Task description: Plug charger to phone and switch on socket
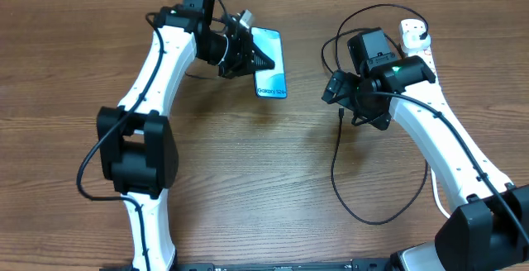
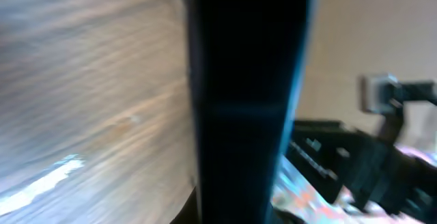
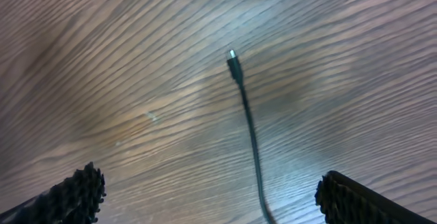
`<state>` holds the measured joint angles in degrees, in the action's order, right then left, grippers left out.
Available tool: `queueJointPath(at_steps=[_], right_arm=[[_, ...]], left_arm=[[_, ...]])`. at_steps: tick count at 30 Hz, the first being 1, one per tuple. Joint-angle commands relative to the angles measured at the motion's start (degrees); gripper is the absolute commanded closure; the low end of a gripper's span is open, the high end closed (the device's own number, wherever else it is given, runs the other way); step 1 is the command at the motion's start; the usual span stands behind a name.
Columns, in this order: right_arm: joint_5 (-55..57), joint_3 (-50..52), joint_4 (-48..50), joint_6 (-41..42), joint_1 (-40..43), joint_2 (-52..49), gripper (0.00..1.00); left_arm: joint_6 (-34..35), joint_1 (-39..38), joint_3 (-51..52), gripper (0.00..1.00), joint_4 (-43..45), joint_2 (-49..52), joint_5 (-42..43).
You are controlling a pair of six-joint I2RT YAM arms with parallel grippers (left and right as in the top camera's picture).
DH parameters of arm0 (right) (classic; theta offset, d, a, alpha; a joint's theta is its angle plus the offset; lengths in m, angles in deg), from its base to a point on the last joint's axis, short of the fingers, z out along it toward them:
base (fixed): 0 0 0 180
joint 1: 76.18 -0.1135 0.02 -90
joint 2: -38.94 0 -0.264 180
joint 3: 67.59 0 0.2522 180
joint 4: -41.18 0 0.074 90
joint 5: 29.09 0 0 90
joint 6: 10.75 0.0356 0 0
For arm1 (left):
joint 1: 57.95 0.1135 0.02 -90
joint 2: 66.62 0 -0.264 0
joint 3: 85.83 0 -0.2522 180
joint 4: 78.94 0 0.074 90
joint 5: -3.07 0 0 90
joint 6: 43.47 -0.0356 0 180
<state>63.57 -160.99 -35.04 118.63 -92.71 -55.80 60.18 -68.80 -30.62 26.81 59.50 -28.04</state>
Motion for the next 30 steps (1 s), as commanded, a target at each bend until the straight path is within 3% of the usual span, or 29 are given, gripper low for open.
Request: queueJointPath(at_steps=[1,6,10,14,30], right_arm=[[2.6,2.2,1.6,-0.3,-0.2,0.4,0.0],[2.6,5.9,5.4,-0.3,-0.2,0.4,0.0],[2.6,8.1,8.8,-0.3,-0.2,0.3,0.27],[2.5,9.7,11.7,-0.5,-0.2,-0.1,0.37],[6.5,11.1,18.0,-2.4,-0.1,-9.1,0.51]], left_arm=[[-4.0,0.0,-0.6,0.96,-1.3,2.2,13.1],[-4.0,0.2,-0.6,0.96,-3.3,3.7,12.5],[-3.1,1.1,-0.6,0.96,-3.3,3.7,12.5],[-3.0,2.8,-0.6,0.96,-3.4,3.7,12.7],[-4.7,4.5,-0.6,0.96,-4.0,3.7,12.5]])
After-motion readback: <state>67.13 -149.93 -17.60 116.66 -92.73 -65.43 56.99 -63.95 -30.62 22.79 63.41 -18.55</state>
